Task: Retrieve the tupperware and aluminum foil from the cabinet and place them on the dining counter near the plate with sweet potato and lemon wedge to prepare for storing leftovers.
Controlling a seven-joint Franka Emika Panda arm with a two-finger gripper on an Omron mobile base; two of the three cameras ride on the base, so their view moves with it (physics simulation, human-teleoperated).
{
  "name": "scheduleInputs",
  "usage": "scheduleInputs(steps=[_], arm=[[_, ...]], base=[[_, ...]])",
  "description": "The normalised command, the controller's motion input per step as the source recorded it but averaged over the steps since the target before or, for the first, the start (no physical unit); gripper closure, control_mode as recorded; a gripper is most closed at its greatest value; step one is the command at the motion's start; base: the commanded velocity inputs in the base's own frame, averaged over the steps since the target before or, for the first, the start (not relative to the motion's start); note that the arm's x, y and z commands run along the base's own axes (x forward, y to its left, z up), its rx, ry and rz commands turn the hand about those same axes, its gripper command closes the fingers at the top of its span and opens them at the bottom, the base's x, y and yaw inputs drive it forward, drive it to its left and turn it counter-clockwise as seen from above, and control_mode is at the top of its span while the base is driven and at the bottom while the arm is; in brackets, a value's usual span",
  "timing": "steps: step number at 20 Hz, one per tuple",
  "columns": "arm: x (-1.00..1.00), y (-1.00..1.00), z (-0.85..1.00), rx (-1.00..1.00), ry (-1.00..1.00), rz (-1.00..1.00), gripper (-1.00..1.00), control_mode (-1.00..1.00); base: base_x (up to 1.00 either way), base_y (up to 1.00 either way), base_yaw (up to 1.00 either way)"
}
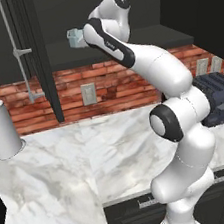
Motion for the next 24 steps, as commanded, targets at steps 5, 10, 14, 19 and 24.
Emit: scheduleInputs(steps=[5,10,14,19,24], arm=[[0.30,0.07,-0.23,0.00,0.06,0.00,-1.00,-1.00],[0.00,0.07,-0.58,-0.05,0.10,0.00,1.00,-1.00],[0.00,0.01,-0.69,-0.04,0.04,0.00,1.00,-1.00],[0.00,0.00,-0.39,0.00,0.00,0.00,1.00,-1.00],[-0.39,-0.02,-0.10,0.00,0.00,-0.05,1.00,-1.00]], base=[[0.00,0.00,0.00],[0.00,0.00,0.00],[0.00,0.00,0.00],[0.00,0.00,0.00],[0.00,0.00,0.00]])
